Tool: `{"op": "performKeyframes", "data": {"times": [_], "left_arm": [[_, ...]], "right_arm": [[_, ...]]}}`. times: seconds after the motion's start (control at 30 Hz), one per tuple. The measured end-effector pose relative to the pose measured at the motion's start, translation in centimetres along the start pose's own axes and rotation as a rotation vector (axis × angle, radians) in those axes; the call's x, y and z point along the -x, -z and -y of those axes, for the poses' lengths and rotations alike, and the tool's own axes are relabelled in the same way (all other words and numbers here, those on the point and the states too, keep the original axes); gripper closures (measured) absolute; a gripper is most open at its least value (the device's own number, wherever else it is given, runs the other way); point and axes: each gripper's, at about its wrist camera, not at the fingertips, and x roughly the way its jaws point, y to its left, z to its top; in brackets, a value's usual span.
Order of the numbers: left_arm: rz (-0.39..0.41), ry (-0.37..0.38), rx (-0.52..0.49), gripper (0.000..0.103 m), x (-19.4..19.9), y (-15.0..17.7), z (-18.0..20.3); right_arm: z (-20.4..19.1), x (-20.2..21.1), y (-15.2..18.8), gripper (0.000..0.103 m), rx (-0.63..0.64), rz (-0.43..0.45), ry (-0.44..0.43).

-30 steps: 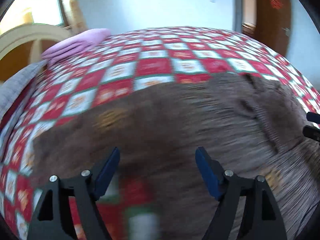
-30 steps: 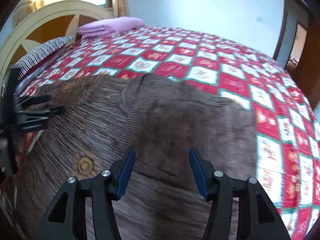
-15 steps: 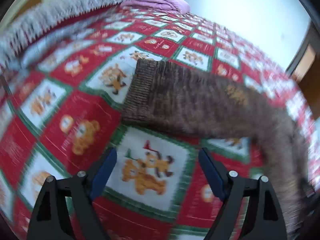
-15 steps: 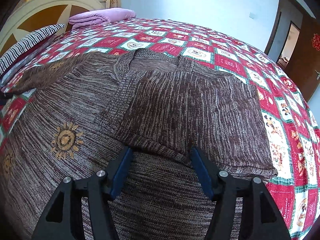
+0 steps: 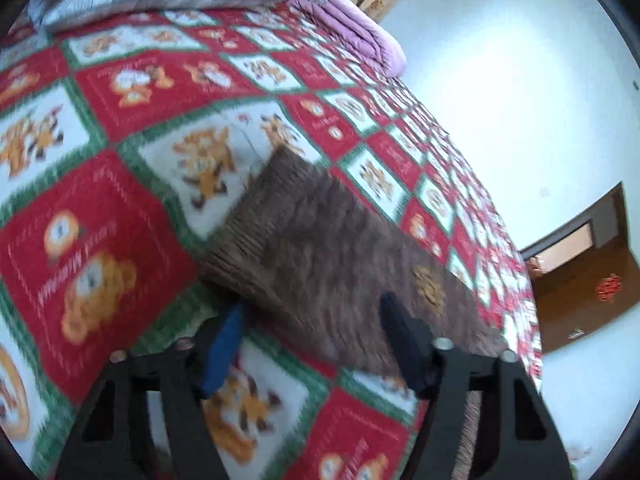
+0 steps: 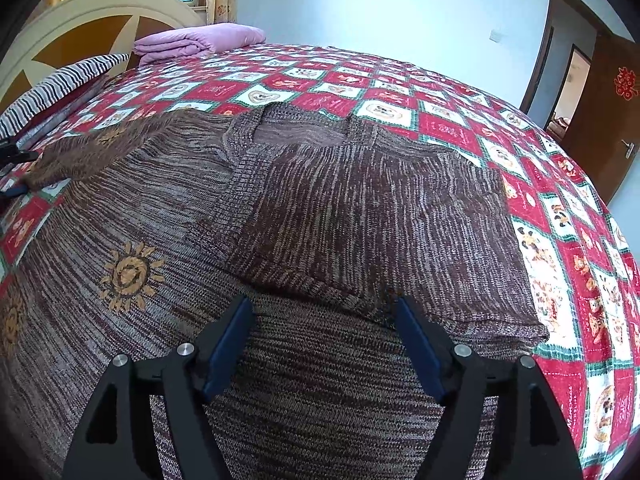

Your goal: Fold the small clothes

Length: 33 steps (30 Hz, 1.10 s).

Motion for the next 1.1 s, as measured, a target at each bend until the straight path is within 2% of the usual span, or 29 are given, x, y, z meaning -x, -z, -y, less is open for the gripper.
{"op": "performKeyframes", "data": {"times": [0.1,0.13,0.17,0.2,0.23,0.37,0.5,0.6,0.8,0.97,1.1], "left_arm": [[0.027,-0.054,-0.018,0.062,-0.4,-0.6,-0.4],[0.034,-0.075,-0.029,0.072,-0.6,-0.7,-0.2],[0.034,-0.096,-0.041,0.086,-0.5,-0.8,-0.3],[0.031,-0.111,-0.043,0.092,-0.6,-0.9,-0.4],[0.023,-0.105,-0.034,0.094,-0.5,-1.1,-0.7],[0.048,-0.100,-0.041,0.096,0.9,-1.6,-0.6],[0.079,-0.089,-0.087,0.096,2.3,-2.1,1.5],[0.093,-0.075,-0.153,0.097,3.6,-2.7,3.9],[0.165,-0.069,-0.330,0.097,6.2,-2.5,10.7],[0.203,-0.015,-0.515,0.097,7.2,1.0,18.0],[0.212,0.021,-0.708,0.097,6.2,7.4,23.6]], "right_arm": [[0.1,0.0,0.0,0.027,-0.003,0.002,-0.002],[0.1,0.0,0.0,0.027,-0.003,0.002,-0.001],[0.1,0.0,0.0,0.027,-0.003,0.002,-0.001],[0.1,0.0,0.0,0.027,-0.003,0.002,-0.001],[0.1,0.0,0.0,0.027,-0.003,0.002,-0.001],[0.2,0.2,0.0,0.027,-0.010,0.008,-0.012],[1.4,1.0,0.1,0.027,-0.077,0.025,-0.074],[3.0,2.1,-0.1,0.027,-0.158,0.075,-0.097],[5.7,2.8,-0.3,0.027,-0.243,0.130,-0.076],[6.5,2.4,-0.2,0.027,-0.279,0.124,-0.083],[6.8,2.2,-0.1,0.027,-0.281,0.118,-0.090]]}}
